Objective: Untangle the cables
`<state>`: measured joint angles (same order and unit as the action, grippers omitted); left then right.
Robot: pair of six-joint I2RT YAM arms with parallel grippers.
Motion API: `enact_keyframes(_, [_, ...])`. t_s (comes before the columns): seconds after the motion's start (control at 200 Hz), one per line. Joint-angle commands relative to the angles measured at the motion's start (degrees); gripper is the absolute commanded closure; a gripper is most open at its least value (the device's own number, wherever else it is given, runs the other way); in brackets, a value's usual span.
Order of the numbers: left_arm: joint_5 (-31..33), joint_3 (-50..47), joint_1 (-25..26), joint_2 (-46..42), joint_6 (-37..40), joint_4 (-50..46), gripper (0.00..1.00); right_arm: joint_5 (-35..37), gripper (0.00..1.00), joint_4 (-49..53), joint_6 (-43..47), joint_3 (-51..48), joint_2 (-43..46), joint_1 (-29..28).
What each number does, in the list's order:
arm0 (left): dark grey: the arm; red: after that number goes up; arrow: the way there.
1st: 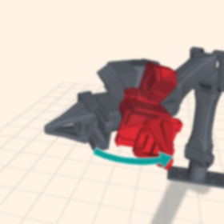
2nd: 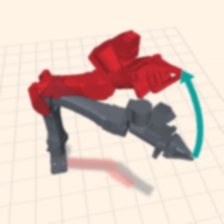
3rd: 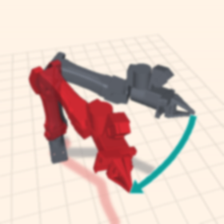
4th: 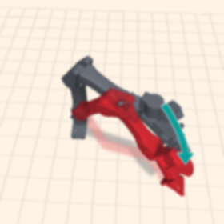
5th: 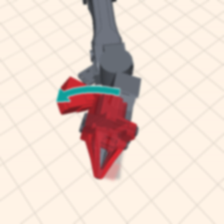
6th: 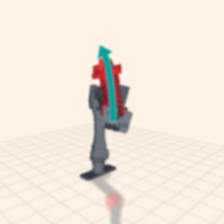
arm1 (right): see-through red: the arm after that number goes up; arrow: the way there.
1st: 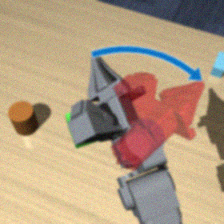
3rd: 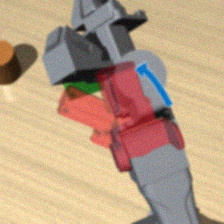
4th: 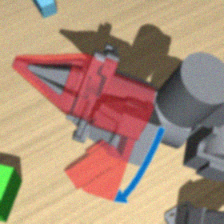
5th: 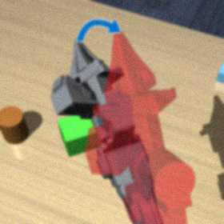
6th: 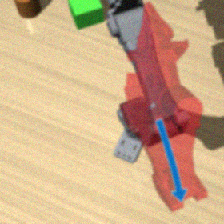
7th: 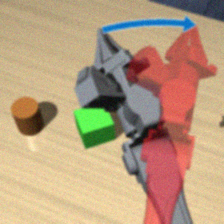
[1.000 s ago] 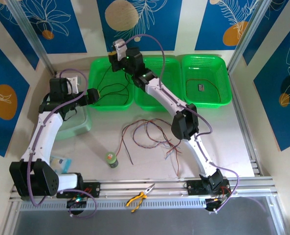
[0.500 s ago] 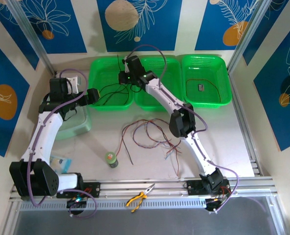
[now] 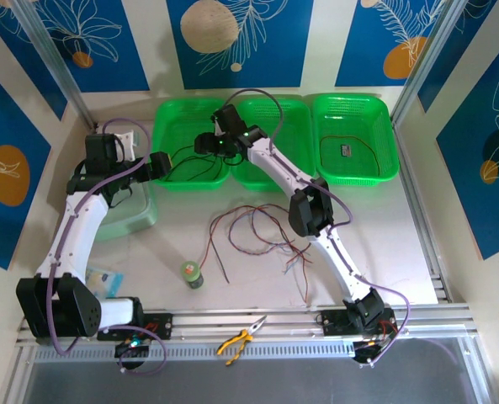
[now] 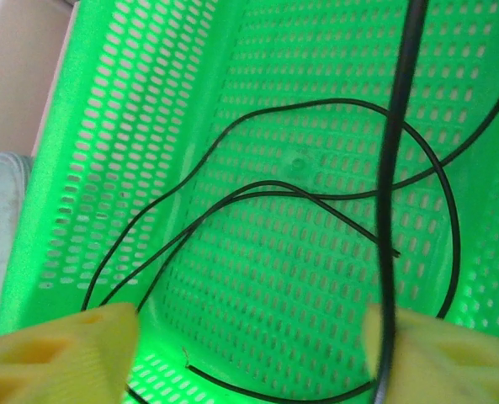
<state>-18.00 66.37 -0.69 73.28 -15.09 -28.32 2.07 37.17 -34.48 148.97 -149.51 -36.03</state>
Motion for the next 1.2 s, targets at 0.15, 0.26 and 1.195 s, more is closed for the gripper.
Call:
enact_keyframes(0.15, [-1.23,0.52,-0.28,-1.17,-0.2,-0.69,0.0,1.42,0.04,0.45,3.06,3.37,3.48,0.19])
enact_keyframes(0.26, [-1.34,0.52,-0.28,-1.12,-0.29,-0.72,0.0,1.34,0.02,-1.07,4.73,3.46,5.66,0.23])
enact_keyframes(1.195, [0.53,-2.65,4.64,-2.66,2.25,-8.26,0.03,6.95,0.15,-8.44,11.09,-50.16,54.95,4.13])
